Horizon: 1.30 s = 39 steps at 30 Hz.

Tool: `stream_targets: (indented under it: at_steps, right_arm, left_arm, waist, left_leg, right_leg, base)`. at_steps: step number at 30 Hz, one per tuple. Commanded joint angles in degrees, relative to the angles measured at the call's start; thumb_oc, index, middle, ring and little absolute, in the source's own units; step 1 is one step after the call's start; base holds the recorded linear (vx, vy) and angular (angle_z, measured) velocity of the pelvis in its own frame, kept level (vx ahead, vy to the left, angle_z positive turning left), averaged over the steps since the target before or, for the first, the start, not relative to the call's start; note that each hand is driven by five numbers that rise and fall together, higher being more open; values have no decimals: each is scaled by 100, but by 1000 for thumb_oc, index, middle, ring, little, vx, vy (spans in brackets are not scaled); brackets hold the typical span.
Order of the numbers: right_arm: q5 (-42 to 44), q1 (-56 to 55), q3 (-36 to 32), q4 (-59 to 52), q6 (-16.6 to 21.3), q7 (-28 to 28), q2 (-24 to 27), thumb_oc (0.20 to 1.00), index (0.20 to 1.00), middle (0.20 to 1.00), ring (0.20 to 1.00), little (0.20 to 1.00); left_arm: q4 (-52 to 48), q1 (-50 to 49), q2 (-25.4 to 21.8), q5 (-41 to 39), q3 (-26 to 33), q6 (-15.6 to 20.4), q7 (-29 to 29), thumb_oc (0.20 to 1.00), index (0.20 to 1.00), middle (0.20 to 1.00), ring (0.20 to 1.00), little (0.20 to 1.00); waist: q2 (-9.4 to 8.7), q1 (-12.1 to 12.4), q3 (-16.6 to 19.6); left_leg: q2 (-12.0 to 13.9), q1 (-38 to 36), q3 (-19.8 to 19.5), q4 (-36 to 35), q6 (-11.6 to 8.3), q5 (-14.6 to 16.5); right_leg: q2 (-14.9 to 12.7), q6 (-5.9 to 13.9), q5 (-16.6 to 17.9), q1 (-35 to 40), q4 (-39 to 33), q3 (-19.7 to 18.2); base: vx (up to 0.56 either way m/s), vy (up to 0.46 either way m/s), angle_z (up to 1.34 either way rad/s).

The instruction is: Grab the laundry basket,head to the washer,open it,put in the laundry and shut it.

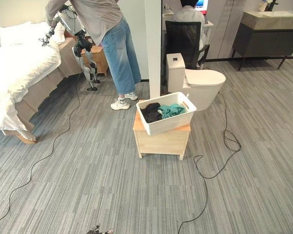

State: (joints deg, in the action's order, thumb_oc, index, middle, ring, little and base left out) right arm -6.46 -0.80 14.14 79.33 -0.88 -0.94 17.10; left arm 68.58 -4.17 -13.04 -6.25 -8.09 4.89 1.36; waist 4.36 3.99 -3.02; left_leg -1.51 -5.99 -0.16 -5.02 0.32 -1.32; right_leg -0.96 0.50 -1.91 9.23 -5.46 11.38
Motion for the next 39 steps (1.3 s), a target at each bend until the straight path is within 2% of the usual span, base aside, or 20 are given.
stream_targets:
  at_steps: [1, 39]
  right_arm:
    - [37, 267, 238, 174, 52, 1, 80, 1000, 1000, 1000, 1000, 1000]
    - [158, 277, 187, 142, 61, -38, 65, 1000, 1000, 1000, 1000, 1000]
  left_arm:
    - [276, 388, 5, 67, -32, 162, -67, 1000, 1000, 1000, 1000, 1000]
    - [292, 400, -49, 99, -5, 141, -161, 1000, 1000, 1000, 1000, 1000]
  waist:
    - [-333, 147, 38]
    - [-379, 127, -25]
  left_leg:
    - [202, -118, -302, 2, -221, 413]
    - [216, -113, -281, 2, -220, 446]
  right_leg:
    - [-536, 505, 261, -169, 46, -56]
    - [-530, 493, 249, -190, 46, -109]
  base:
    - [0, 0, 0]
    - [0, -4, 0]
